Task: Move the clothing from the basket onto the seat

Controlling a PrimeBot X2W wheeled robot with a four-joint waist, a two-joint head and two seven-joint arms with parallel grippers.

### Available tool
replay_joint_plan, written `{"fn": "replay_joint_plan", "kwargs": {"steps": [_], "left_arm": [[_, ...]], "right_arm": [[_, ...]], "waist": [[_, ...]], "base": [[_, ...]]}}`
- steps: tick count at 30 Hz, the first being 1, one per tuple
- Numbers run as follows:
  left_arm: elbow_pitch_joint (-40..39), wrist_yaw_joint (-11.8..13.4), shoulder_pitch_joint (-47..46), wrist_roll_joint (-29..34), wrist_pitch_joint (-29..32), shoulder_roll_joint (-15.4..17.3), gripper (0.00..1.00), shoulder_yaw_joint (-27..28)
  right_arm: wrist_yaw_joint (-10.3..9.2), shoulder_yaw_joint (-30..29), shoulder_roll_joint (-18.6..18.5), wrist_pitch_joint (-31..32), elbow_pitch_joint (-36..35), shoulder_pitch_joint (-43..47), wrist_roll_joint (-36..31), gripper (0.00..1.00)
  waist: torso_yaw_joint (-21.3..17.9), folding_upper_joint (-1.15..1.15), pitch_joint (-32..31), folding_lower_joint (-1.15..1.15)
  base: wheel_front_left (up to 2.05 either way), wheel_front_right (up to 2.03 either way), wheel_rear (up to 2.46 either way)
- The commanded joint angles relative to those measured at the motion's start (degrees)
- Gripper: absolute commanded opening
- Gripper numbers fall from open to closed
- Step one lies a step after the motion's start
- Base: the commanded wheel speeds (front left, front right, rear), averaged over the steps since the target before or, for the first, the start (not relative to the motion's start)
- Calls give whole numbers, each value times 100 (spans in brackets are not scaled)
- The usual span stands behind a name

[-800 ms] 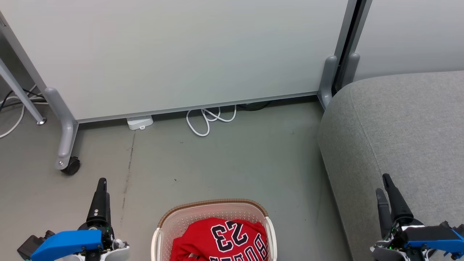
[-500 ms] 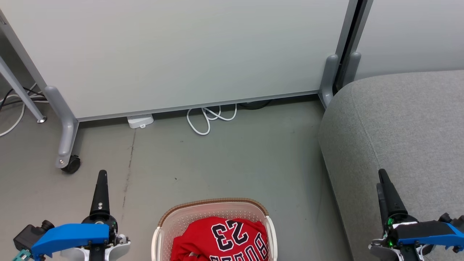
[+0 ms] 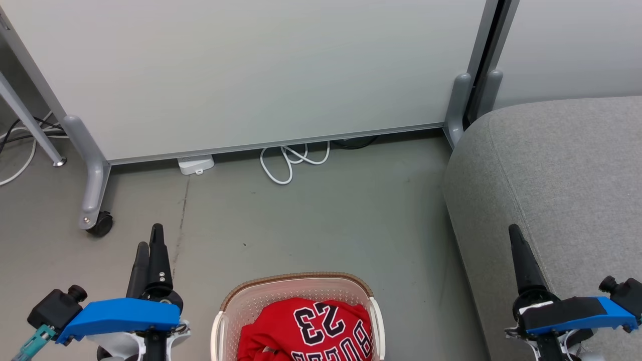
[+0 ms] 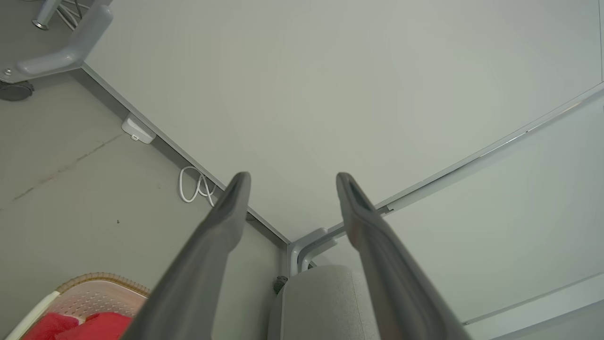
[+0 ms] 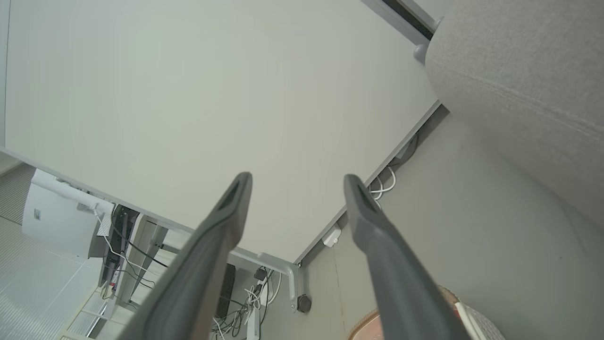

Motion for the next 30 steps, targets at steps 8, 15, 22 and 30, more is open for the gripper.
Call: {"fn": "replay_joint_plan", "kwargs": {"steps": [8, 15, 22, 30], "left_arm": [[-181, 120, -216, 955, -192, 54, 100, -174], [-200, 165, -234, 1715, -320, 57, 100, -334], [-171, 239, -273, 2361, -437, 102, 100, -505], [-123, 351, -323, 2949, -569, 183, 100, -728]], "right_arm": [[15, 131, -40, -191, -158, -199, -954, 100], [16, 211, -44, -321, -192, -221, -1566, 100], [17, 276, -48, -435, -217, -246, -2087, 100], [17, 304, -52, -566, -236, -261, -2634, 100]], "waist": [[29, 0, 36, 0], [43, 0, 64, 0], [57, 0, 93, 0], [94, 0, 124, 0]], "base": [[0, 0, 0], [0, 0, 0], [0, 0, 0], [0, 0, 0]]}}
